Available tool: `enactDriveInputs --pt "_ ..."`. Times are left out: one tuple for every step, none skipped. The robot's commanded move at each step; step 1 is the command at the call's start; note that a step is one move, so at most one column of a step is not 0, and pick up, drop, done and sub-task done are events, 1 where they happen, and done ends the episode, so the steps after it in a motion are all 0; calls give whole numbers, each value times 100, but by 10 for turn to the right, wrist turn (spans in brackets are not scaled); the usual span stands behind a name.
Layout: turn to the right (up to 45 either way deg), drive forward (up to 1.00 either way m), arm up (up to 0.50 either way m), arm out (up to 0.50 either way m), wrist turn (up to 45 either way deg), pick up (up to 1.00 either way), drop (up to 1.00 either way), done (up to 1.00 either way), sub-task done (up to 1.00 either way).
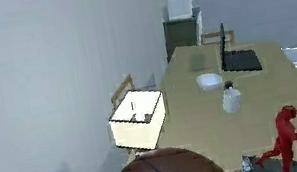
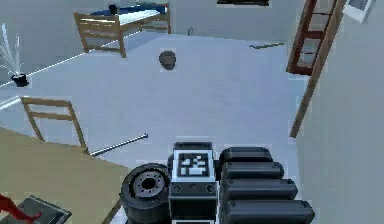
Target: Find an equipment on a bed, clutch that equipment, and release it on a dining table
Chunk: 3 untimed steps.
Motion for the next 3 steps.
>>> enactDriveInputs --pt "-390 0 0 0 0 0 0 0 0" --pt "450 0 0 0 0 0 0 0 0" --pt "450 0 0 0 0 0 0 0 0"
